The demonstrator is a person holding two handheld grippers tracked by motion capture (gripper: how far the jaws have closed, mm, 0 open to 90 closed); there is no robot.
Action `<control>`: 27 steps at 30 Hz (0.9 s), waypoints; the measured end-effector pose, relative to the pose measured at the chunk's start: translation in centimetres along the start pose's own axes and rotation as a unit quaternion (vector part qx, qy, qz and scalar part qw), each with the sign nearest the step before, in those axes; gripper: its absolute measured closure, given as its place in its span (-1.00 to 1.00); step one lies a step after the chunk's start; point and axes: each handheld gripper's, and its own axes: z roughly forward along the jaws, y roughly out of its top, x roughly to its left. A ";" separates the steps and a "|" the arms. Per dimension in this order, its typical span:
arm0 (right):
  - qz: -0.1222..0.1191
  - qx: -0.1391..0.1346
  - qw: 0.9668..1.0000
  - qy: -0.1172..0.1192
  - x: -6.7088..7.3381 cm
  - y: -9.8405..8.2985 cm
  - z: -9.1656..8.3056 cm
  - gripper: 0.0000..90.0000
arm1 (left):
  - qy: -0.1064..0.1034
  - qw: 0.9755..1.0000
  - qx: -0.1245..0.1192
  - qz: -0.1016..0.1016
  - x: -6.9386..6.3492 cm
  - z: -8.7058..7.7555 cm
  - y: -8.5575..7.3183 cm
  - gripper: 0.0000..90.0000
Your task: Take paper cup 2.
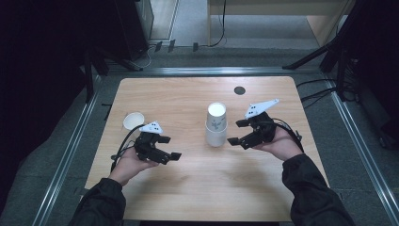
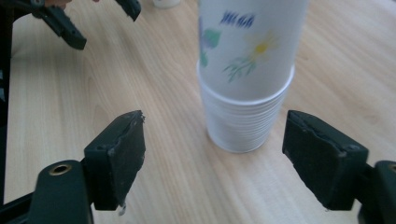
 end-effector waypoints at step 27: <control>-0.064 0.122 0.990 0.031 -2.2 9.2 3.0 -0.45 | -0.012 0.999 0.020 0.028 -1.1 0.7 0.2 -0.67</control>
